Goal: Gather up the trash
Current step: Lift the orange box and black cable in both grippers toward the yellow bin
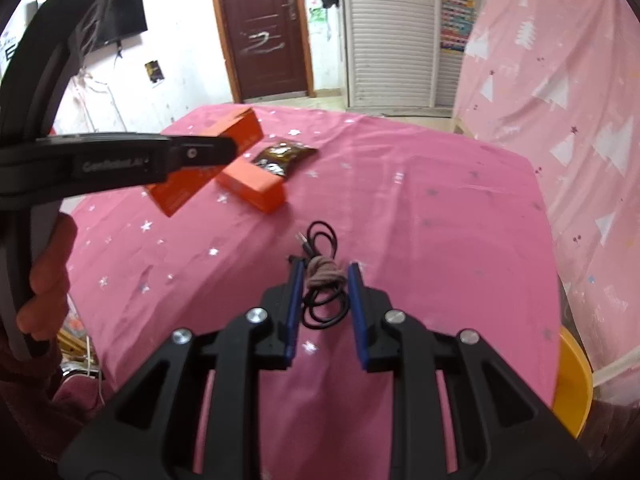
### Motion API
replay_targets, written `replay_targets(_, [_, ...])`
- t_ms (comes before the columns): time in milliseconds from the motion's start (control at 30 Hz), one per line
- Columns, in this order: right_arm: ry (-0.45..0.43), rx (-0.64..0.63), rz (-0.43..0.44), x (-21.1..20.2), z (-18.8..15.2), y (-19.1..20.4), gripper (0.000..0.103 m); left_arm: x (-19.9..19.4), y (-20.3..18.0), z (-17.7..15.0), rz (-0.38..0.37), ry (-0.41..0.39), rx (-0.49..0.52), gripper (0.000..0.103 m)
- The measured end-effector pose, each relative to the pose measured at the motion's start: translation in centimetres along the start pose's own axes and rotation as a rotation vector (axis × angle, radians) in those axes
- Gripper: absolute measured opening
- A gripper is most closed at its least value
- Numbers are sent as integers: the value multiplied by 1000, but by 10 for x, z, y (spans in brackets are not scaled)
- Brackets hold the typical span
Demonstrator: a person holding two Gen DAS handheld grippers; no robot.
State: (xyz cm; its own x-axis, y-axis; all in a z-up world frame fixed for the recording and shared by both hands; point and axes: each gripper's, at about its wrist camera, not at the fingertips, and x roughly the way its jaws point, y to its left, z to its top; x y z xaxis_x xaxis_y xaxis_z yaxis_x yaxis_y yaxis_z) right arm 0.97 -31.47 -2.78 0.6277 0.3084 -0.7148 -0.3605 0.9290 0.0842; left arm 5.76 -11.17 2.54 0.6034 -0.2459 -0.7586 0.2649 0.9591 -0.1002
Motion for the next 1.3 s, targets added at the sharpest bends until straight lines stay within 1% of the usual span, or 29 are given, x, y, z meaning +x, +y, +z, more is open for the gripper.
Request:
replay_targets(200, [-40, 107, 27, -18, -11, -33, 21, 2, -23, -1, -21, 20, 31, 16])
replay_targets(333, [-78, 162, 19, -30, -15, -51, 21, 2, -37, -2, -26, 24, 56, 16])
replay_targets(567, [-128, 216, 0, -49, -19, -72, 21, 3, -61, -5, -44, 30, 98, 16])
replay_targets(700, [-141, 234, 3, -57, -23, -84, 21, 3, -72, -9, -52, 37, 119, 16])
replay_targets(833, [-111, 196, 58, -53, -28, -78, 21, 6, -77, -10, -52, 44, 123, 16])
replay_targets(1000, [-53, 155, 64, -36, -31, -68, 21, 7, -79, -12, -49, 51, 121, 16])
replay_targets(1100, [-16, 124, 58, -24, -29, -60, 21, 7, -79, -12, -46, 52, 119, 16])
replay_targets(1200, [9, 95, 12, -16, -27, -56, 21, 8, -78, -12, -47, 54, 113, 16])
replay_targets(1300, [28, 75, -11, -12, -25, -52, 22, 9, -78, -12, -49, 57, 113, 16])
